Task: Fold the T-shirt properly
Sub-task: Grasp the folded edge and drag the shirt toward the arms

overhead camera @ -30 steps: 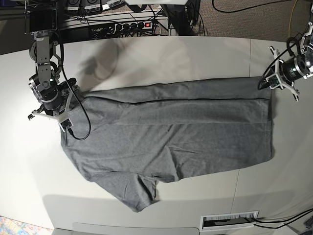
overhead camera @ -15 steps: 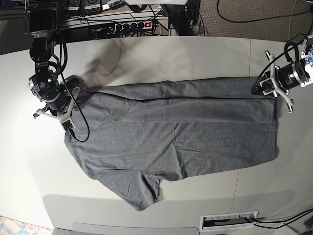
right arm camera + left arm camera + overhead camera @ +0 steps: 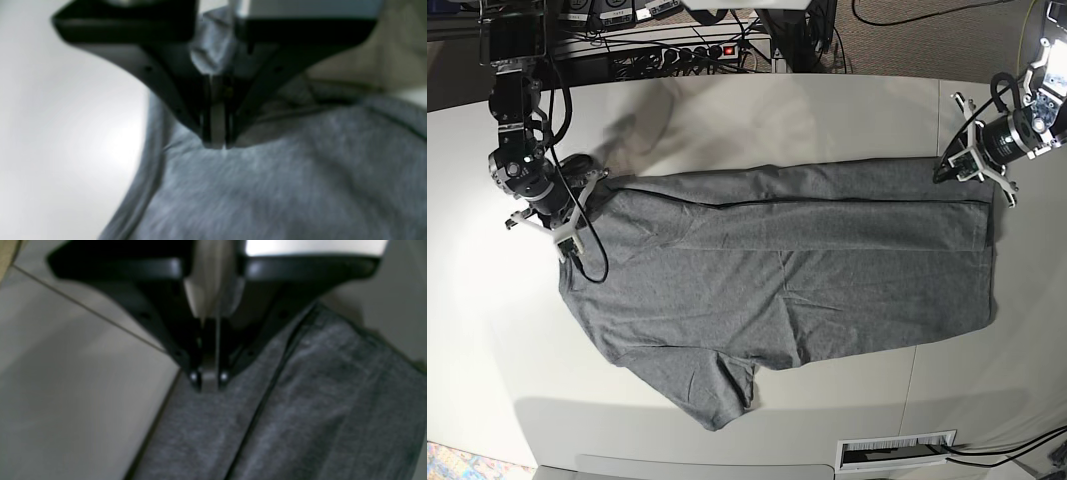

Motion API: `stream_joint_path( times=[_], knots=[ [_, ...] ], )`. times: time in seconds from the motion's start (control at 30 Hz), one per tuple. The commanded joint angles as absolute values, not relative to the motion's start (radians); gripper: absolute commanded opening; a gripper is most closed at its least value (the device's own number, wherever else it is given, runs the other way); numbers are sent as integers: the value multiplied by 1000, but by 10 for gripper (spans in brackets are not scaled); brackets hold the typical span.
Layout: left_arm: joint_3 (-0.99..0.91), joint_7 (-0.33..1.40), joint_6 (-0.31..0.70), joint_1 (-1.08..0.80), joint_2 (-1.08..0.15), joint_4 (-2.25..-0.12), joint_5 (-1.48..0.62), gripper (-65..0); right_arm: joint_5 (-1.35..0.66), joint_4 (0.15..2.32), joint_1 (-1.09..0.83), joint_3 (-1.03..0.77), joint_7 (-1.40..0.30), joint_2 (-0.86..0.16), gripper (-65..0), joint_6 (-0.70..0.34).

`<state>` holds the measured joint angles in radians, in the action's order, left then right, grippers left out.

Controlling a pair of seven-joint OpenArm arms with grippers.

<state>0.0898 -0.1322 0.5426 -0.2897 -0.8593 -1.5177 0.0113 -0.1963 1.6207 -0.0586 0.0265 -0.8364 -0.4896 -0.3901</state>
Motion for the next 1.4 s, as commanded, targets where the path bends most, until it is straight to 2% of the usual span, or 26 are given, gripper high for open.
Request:
stream_joint_path(
  times=[0.0, 0.2, 0.4, 0.83, 1.07, 1.37],
  knots=[
    [77, -156, 539, -283, -884, -1527, 1, -650, -203, 1619, -43, 19, -820, -498, -650, -385],
    [77, -145, 556, -288, -884, -1526, 0, -650, -202, 1577, -42, 19, -888, -491, -650, -385],
    [77, -123, 687, -292, -885, -1527, -5, -650, -202, 1577, -43, 19, -987, -493, -650, -385],
    [77, -131, 691, -447, -1000, -1542, -35, -650, -202, 1716, -192, 18, -1072, -504, -650, -385],
    [77, -128, 698, -532, -1041, -1592, -25, -650, -197, 1818, -314, 13, -1111, -595, -650, -384],
    [76, -128, 678, -562, -1055, -1638, -22, -650, -209, 1871, -400, -144, -1076, -612, -650, -383]
  ],
)
